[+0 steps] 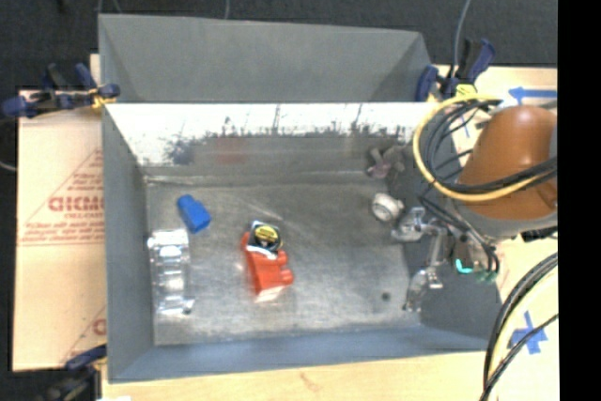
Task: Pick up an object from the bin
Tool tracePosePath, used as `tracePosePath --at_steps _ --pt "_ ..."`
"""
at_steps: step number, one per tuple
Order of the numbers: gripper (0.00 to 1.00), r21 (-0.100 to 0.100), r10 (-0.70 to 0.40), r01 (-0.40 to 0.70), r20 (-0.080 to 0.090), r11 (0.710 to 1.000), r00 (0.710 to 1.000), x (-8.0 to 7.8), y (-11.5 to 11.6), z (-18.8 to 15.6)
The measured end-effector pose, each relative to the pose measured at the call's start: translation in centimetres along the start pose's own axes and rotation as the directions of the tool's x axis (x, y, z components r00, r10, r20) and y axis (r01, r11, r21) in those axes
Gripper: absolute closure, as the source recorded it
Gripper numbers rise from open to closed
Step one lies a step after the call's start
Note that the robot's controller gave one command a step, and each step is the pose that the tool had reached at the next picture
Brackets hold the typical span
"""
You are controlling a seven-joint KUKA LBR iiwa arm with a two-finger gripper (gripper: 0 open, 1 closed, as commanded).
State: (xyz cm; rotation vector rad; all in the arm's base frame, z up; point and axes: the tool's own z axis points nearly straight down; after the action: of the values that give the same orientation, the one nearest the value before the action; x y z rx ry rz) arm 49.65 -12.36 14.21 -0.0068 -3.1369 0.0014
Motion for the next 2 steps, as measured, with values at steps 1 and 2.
tracePosePath --at_steps 1,2 --pt "0.0 0.009 -0.092 0.092 0.023 0.996 0.995 -11.4 -4.1 2.3" --pt "0.0 0.006 -0.422 0.422 0.014 0.907 0.907 -11.8 2.6 -6.5"
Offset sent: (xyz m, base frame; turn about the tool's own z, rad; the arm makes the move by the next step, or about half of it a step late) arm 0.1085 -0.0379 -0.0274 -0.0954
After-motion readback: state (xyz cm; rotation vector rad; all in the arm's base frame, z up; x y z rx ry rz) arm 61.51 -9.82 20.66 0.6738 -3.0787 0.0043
